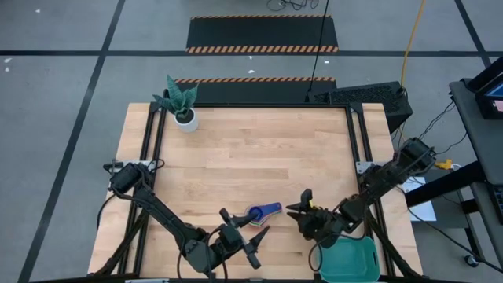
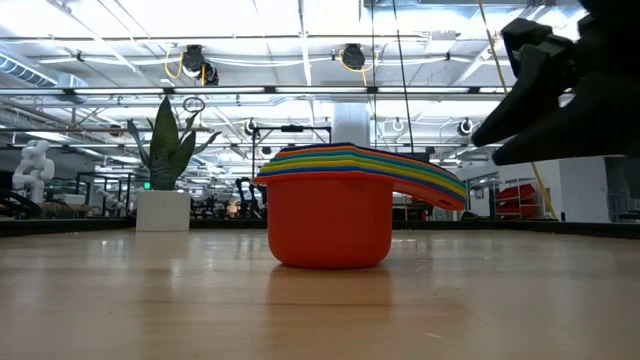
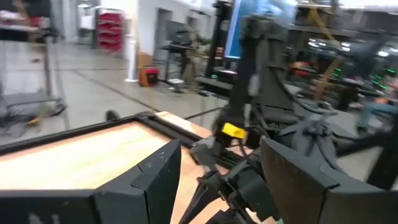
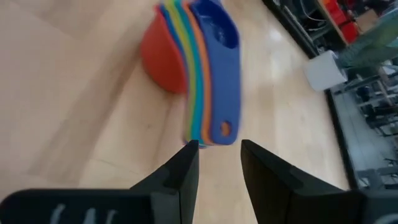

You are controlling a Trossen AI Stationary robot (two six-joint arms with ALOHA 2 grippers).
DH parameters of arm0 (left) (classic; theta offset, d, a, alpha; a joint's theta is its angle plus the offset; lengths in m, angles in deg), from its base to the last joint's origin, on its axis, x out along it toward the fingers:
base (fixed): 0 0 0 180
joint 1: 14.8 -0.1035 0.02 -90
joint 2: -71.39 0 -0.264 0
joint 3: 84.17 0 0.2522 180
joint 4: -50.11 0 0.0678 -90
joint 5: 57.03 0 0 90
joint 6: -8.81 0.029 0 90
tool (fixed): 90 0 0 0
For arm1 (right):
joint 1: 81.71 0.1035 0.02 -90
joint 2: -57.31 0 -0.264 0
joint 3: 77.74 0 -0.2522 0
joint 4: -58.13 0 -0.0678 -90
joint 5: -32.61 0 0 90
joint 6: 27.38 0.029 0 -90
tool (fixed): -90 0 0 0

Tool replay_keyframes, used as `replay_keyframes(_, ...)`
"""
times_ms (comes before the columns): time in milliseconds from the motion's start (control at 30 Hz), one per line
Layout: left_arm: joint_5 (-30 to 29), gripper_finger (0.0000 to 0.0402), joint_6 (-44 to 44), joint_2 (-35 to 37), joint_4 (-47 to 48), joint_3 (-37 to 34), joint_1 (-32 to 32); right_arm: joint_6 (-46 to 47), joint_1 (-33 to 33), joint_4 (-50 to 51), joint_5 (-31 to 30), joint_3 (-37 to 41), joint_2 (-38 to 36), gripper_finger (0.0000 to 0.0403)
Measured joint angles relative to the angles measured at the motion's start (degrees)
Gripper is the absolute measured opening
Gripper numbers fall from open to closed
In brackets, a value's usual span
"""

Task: Nest measuring cups in basket
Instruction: Adjust the green bin

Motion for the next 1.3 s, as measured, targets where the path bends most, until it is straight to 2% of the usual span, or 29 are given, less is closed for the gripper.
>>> replay_keyframes(133, 6.98, 0.0223, 1.89, -0.01, 1.81, 0.00, 0.00, 2.00, 1.44, -0.20, 1.66, 0.00, -0.04, 0.0111)
replay_keyframes(200, 8.43, 0.0223, 3.86, -0.02, 2.34, 0.00, 0.00, 2.98, 2.22, -0.13, 1.68, 0.00, -0.42, 0.0104)
replay_keyframes(467, 5.22, 0.0223, 9.30, -0.02, 2.56, 0.00, -0.06, 6.50, 4.35, 0.03, 1.61, 0.00, -6.29, 0.0072)
replay_keyframes(700, 4.34, 0.0223, 8.09, 0.09, 2.65, 0.00, -1.09, 7.26, 6.04, 0.12, 2.40, 0.00, -13.47, 0.0066)
replay_keyframes(933, 5.44, 0.0223, 3.76, 0.26, 3.08, 0.00, -2.41, 7.30, 6.28, 4.83, 4.44, 0.00, -19.89, 0.0066)
replay_keyframes(1100, 12.94, 0.0223, -4.30, 0.31, 8.48, 0.01, -4.46, 8.89, 6.26, 11.46, 4.35, 0.00, -23.39, 0.0066)
replay_keyframes(1167, 16.44, 0.0223, -8.75, 0.31, 13.98, 0.71, -5.78, 10.43, 6.26, 14.33, 4.42, 0.00, -24.27, 0.0066)
replay_keyframes(1300, 23.64, 0.0223, -20.93, 0.21, 31.62, 4.83, -9.22, 13.84, 6.26, 19.56, 6.57, 0.00, -25.80, 0.0066)
